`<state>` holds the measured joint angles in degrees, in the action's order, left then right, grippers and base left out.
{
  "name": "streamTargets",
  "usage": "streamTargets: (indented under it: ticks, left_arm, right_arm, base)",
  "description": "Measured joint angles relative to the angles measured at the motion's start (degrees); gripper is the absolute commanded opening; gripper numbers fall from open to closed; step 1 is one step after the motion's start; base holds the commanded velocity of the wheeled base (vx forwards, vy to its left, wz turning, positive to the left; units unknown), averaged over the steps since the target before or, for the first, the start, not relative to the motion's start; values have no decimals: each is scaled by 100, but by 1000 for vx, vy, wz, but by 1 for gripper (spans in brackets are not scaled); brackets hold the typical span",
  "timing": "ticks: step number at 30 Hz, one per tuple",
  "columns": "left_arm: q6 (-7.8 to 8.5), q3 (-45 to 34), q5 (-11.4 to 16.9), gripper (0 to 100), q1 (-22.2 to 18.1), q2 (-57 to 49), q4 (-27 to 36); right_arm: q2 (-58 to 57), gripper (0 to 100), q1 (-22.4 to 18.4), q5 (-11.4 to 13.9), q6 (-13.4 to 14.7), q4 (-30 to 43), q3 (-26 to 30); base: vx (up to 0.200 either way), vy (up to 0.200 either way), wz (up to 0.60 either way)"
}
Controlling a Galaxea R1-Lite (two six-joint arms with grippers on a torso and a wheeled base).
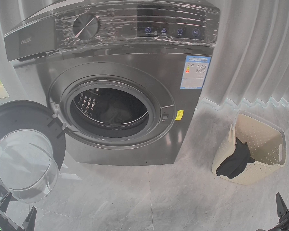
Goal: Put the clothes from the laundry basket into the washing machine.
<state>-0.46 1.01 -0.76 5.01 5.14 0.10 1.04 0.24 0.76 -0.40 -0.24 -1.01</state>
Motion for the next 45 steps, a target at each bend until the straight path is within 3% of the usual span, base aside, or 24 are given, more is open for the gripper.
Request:
streamTargets:
  ticks: [45]
  left_arm:
    - [-5, 0, 16, 100, 0, 11, 0]
  right_arm:
    - [6, 100, 0, 6, -15, -5, 0]
  base:
    - [0, 0, -107]
